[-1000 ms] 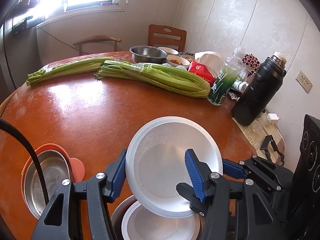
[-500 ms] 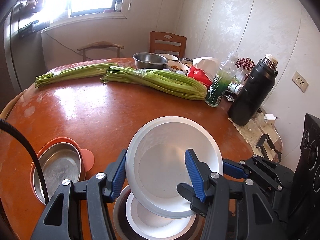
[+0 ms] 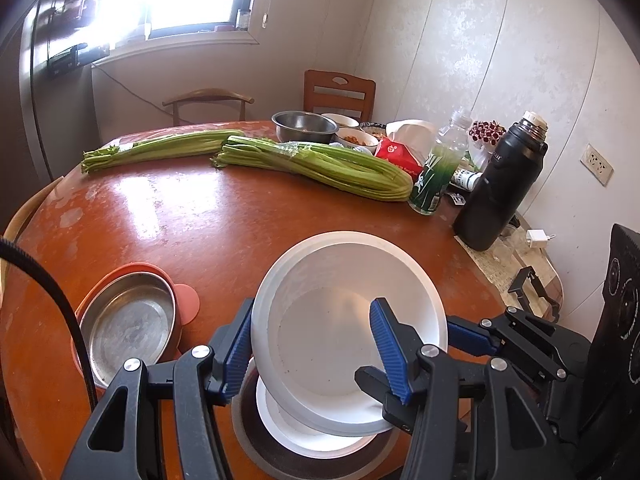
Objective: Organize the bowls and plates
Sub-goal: 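Lift the red-printed bowl with the left gripper over the steel bowl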
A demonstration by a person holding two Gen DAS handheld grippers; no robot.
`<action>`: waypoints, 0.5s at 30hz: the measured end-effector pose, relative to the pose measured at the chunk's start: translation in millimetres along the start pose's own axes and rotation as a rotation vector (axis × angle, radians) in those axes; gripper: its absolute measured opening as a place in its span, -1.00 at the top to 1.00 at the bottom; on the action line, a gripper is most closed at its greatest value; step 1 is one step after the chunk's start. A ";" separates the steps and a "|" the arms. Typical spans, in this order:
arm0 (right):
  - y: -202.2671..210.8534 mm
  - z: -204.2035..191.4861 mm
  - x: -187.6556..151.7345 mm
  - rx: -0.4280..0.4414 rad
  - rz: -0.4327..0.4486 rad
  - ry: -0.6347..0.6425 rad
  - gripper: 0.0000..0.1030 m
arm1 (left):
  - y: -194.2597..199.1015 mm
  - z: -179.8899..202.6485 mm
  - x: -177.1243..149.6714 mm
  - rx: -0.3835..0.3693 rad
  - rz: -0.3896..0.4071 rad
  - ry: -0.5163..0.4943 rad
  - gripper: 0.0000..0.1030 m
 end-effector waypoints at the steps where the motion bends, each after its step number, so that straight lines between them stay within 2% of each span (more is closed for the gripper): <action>1: 0.5 -0.7 -0.3 0.002 0.000 0.002 -0.05 | 1.1 -0.7 -1.4 0.001 -0.002 0.002 -0.09; 15: 6.3 -8.5 -7.3 0.029 -0.001 0.019 -0.05 | 7.0 -1.5 -10.5 0.008 -0.009 0.017 -0.09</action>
Point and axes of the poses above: each gripper's, at about its wrist camera, not at the fingertips, and y roughly against the way its jaws point, z to its right, x to its top, the point moved 2 cm from there along -y, roughly the way its jaws point, and after that the axes turned 3 degrees about -y, right-handed, at the moved point
